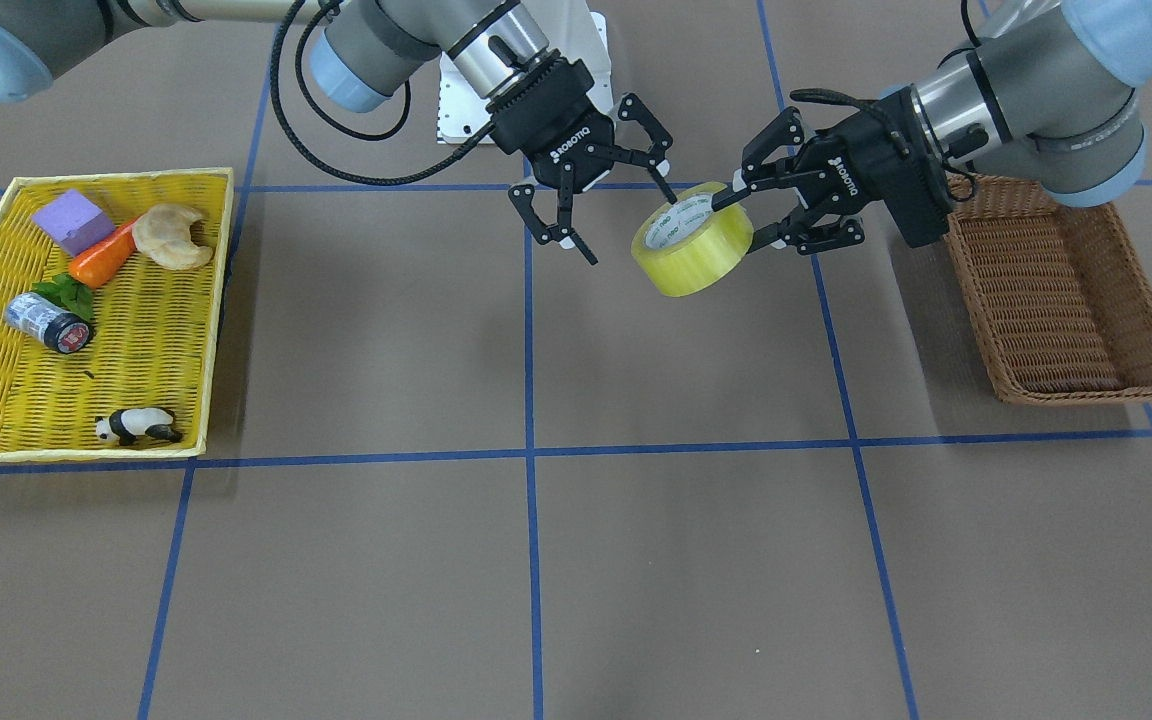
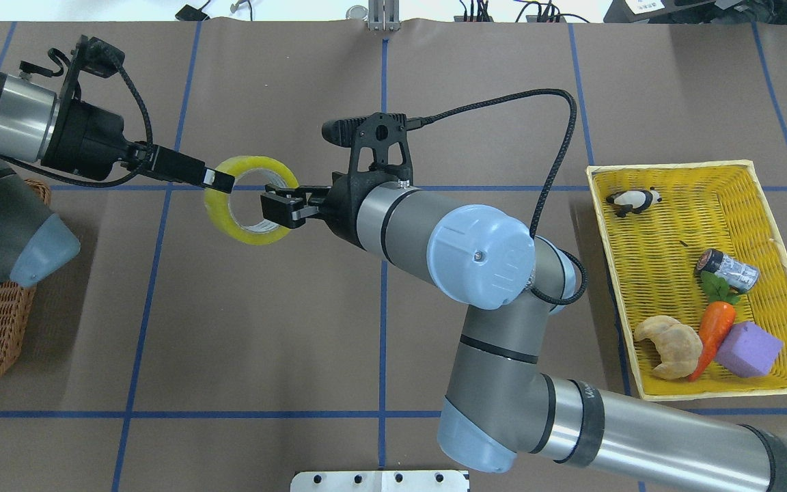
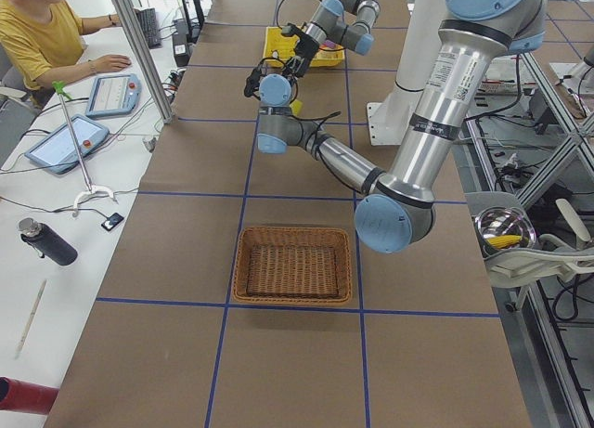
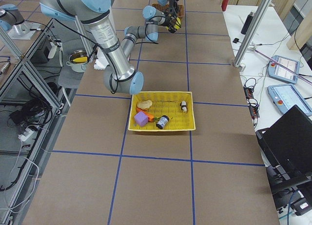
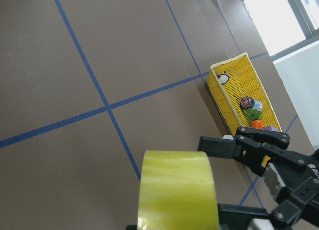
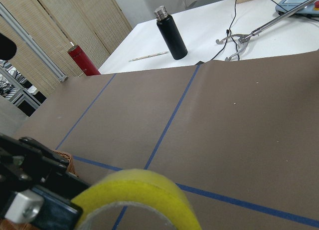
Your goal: Move tape to another basket
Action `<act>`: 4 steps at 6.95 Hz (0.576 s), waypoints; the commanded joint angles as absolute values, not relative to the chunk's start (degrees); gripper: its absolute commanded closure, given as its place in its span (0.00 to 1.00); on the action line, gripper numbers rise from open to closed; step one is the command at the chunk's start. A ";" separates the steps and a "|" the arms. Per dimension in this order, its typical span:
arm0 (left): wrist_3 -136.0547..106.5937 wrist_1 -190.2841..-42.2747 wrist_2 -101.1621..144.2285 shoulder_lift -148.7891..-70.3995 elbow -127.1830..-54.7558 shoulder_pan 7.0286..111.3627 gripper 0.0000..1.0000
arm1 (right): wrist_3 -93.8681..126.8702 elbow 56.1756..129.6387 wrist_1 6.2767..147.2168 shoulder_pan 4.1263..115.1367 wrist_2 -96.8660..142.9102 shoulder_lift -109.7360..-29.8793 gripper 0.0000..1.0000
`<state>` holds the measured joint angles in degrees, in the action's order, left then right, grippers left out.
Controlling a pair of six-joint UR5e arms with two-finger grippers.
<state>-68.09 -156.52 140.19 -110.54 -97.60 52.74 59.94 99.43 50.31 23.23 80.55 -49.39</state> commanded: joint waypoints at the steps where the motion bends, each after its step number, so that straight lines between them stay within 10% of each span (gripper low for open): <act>1: -67.94 -156.79 140.19 -109.26 -97.64 52.82 1.00 | 59.85 101.51 50.36 23.73 80.68 -51.94 0.01; 4: -68.11 -160.91 140.19 -101.63 -97.91 55.01 1.00 | 61.08 100.90 57.16 31.96 83.99 -58.61 0.01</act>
<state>-68.02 -159.31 140.19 -104.85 -97.87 53.75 60.72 101.11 52.45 27.87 81.38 -56.15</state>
